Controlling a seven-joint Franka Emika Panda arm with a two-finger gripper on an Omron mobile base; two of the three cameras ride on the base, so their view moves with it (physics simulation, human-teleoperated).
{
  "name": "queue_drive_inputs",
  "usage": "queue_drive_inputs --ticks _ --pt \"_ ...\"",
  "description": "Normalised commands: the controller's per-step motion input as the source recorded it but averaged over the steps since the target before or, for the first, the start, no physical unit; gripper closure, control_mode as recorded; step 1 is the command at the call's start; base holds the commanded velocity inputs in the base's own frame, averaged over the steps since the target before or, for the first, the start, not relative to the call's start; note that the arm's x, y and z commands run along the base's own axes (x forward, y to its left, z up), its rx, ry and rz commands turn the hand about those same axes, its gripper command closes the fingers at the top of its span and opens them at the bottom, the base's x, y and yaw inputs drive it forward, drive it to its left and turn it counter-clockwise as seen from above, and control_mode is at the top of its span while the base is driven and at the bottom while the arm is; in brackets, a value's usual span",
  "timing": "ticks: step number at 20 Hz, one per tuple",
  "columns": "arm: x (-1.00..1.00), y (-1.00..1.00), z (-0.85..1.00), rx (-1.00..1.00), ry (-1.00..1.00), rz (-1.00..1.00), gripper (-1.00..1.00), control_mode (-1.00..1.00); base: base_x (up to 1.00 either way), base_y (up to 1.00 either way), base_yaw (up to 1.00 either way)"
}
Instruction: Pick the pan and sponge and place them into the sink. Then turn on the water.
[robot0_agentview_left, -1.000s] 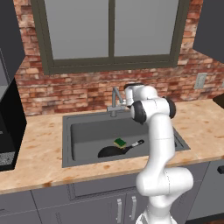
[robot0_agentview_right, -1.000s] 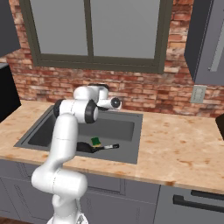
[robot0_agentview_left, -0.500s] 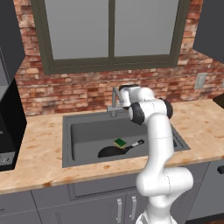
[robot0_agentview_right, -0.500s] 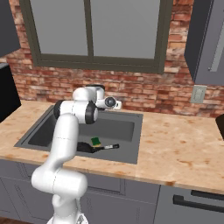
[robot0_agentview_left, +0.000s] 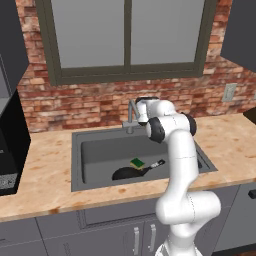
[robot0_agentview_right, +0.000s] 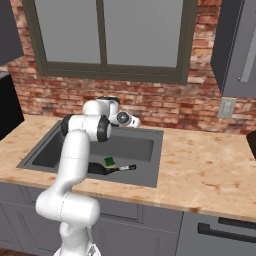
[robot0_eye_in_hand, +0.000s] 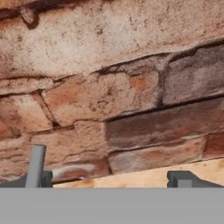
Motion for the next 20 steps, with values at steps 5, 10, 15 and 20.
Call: queue_drive_inputs --ticks 5,10,15,20 --pt "0.00 -1.00 -0.54 0.00 0.00 -0.19 -1.00 -1.00 0.00 0.00 0.00" --pt "0.00 -1.00 -0.58 0.00 0.00 -0.18 -1.00 -1.00 0.00 0.00 0.00" --pt "0.00 -1.00 -0.47 0.00 -0.04 -0.12 -1.00 -1.00 0.00 0.00 0.00" --pt "0.00 -0.98 -0.18 0.00 -0.06 -0.02 -1.00 -1.00 0.00 0.00 0.00"
